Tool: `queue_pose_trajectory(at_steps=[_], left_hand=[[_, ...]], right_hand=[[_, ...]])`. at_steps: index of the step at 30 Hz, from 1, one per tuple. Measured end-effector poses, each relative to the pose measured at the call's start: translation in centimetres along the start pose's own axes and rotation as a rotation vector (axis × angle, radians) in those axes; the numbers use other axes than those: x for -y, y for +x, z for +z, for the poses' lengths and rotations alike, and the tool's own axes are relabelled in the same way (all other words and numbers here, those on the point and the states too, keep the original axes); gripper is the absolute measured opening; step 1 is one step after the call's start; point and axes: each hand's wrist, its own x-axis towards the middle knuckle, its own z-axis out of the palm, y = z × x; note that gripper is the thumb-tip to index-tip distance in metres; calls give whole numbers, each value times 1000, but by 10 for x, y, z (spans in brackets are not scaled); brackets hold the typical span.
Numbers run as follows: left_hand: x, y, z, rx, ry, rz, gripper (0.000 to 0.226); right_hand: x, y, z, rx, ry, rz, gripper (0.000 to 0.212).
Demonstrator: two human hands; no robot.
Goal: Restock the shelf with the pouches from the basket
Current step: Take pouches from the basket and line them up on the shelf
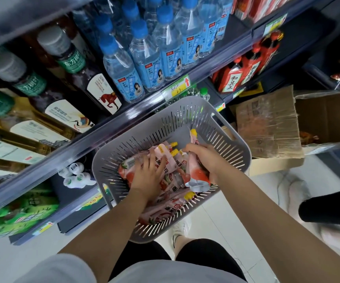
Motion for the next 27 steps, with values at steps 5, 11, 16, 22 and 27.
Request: queue_pose_trajectory(at_steps=[5,11,16,22,27], left_hand=[[5,-2,-10,119,-106,-85,121],[15,-9,-19,123,-272,-127,124],[15,-24,-31,101,-481,-182,135],[11,-50,-56,-124,-710,-209,131],[34,-78,-78,-303,-744,-248,117]], right_hand=[[-4,-2,8,-77,-8,7,94],[-11,-5,16,-237,-8,-62,95],[-14,-9,19,-295,-70,-71,97],[-38,11,16,-391,-81,-111,127],[-41,21,24,-463,-125,-227,122]])
